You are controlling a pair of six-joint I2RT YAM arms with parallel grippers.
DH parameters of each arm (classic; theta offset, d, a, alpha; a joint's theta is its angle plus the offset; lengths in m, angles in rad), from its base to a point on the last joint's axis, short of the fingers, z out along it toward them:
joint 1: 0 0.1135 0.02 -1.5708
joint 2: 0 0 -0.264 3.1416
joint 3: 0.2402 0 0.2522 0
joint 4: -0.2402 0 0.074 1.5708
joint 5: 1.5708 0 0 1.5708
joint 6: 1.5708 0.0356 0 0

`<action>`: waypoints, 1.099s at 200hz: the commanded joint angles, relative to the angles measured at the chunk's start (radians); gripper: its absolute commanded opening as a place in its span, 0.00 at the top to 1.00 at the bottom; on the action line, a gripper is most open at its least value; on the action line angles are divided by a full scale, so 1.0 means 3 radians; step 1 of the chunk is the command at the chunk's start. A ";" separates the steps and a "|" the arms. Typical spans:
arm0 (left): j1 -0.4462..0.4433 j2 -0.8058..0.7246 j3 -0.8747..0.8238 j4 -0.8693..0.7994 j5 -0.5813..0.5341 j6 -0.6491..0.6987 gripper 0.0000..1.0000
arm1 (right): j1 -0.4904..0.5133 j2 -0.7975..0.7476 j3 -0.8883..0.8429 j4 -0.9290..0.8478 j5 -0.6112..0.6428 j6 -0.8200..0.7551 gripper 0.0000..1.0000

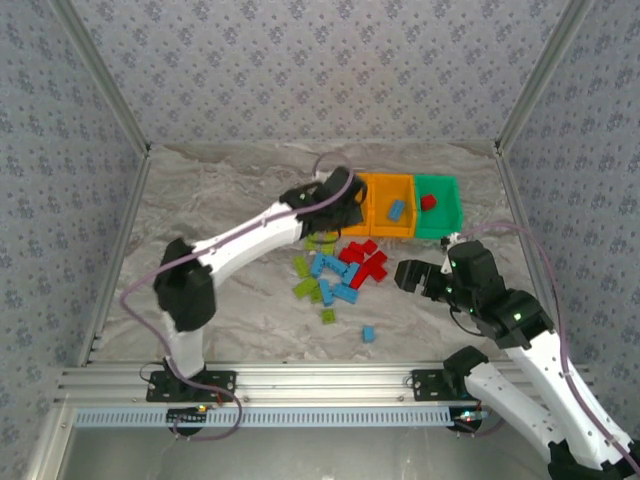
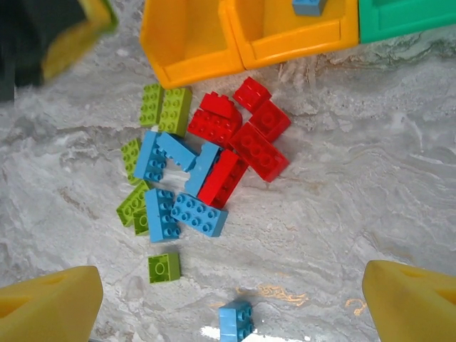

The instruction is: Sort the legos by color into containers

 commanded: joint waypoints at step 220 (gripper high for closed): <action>-0.0468 -0.2321 -0.1865 0.0195 -0.0103 0.2116 0.50 | 0.1111 0.0568 -0.0434 0.0089 0.0412 0.0701 0.08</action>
